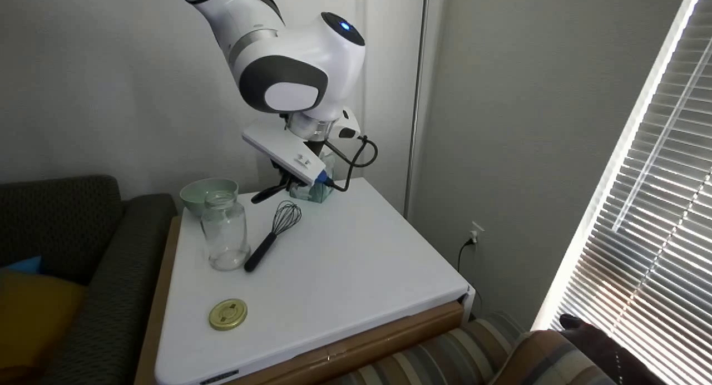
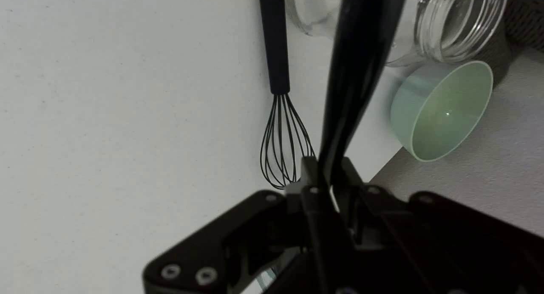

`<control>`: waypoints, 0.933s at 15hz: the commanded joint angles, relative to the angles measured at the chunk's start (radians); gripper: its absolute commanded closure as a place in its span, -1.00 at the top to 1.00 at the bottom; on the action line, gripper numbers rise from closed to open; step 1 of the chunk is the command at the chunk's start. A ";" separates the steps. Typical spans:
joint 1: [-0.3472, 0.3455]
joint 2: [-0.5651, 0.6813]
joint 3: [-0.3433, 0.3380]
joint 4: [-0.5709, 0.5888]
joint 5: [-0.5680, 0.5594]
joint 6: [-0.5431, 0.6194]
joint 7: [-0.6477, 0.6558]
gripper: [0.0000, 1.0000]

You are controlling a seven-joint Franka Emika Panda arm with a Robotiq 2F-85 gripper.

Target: Get the black spoon and put it in the colourless glass

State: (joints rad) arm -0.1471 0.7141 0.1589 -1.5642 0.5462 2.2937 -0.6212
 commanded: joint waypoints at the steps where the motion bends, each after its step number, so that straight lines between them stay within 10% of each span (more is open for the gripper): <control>1: -0.018 -0.001 0.026 -0.008 -0.022 0.013 0.007 -0.94; 14: -0.096 -0.249 0.163 -0.565 0.022 0.729 -0.325 -0.94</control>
State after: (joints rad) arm -0.1879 0.5322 0.2722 -1.9997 0.5263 2.8931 -0.8394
